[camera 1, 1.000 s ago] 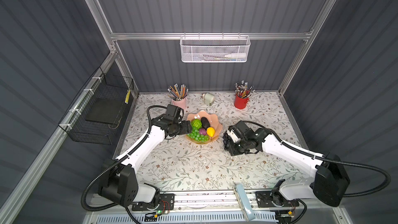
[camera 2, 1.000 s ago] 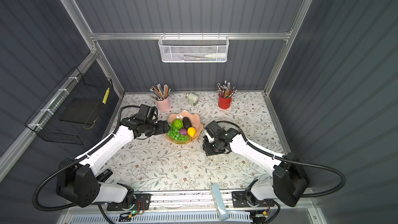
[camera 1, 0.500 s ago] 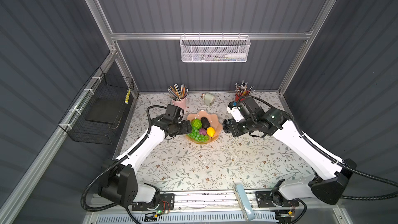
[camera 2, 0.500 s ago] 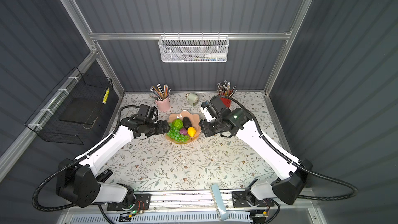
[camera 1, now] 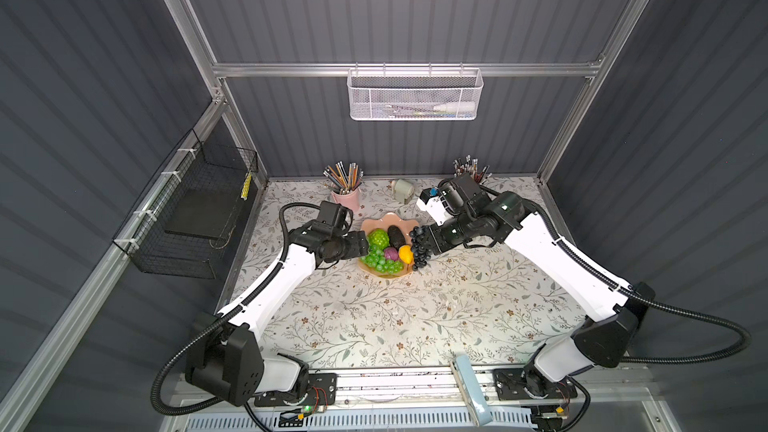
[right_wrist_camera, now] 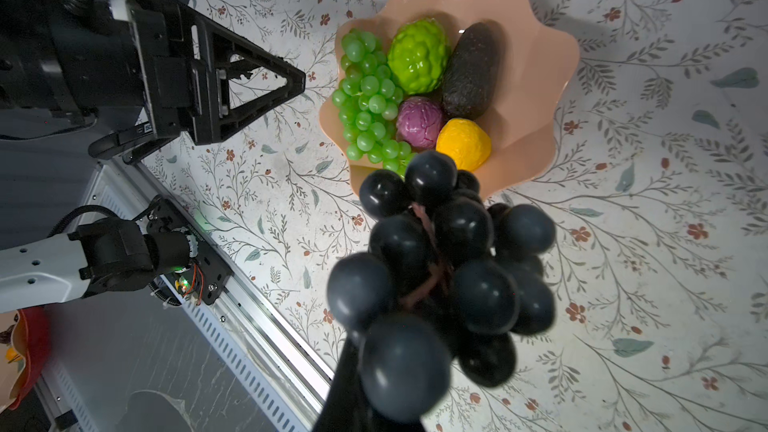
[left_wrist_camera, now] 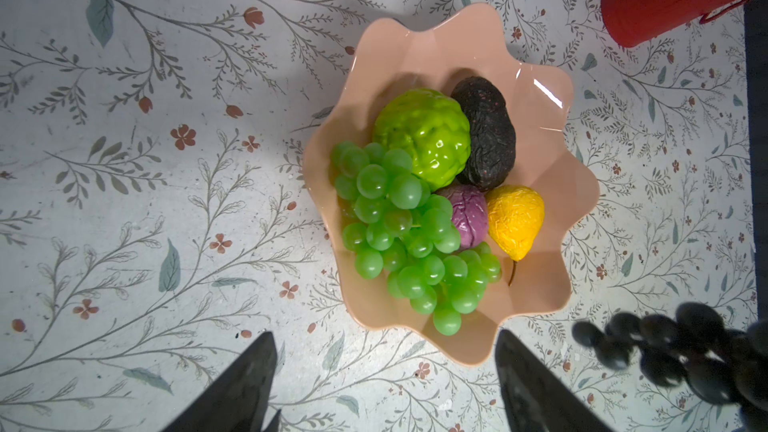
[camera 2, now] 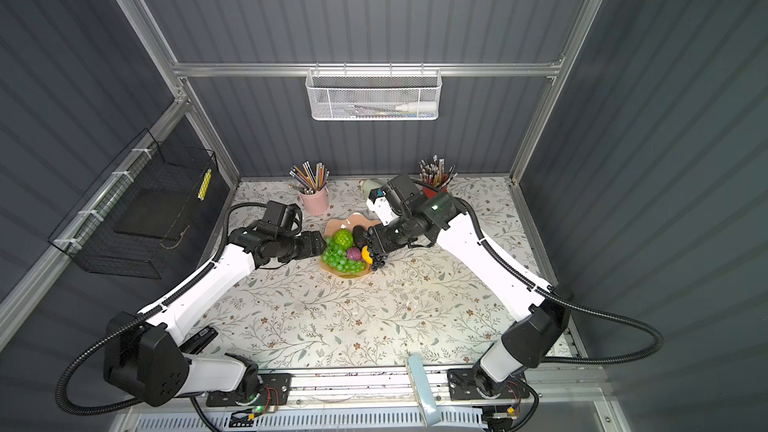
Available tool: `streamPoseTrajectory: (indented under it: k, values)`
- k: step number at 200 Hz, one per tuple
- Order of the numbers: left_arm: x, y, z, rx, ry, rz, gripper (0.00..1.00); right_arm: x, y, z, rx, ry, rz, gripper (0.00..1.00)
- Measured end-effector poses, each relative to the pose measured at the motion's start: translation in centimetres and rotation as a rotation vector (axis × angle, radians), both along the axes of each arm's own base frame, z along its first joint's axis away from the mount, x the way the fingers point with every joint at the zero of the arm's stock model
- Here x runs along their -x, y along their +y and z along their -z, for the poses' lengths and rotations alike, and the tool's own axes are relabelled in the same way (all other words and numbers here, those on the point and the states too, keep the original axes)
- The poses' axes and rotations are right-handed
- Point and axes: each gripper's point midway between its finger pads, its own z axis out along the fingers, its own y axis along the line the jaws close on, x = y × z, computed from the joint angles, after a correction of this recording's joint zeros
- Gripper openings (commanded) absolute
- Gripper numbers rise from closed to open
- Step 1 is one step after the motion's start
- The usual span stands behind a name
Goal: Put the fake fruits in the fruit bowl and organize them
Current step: 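Lift the dark grapes with the right gripper and carry them over the bowl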
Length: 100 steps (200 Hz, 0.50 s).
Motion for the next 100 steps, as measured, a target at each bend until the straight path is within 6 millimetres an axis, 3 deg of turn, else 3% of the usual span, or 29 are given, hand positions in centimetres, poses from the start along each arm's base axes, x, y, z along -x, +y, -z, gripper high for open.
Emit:
streamPoseTrajectory:
  k: [53,100]
  values:
    - [0.0,0.2,-0.2,-0.008,-0.010,-0.008,0.83,-0.1,2.4,0.7,-0.074,0.052,-0.036,0.00]
    - [-0.2,0.2,-0.5,-0.006,-0.015,-0.009,0.83,-0.5,3.5,2.7,-0.080,0.094,-0.051,0.00]
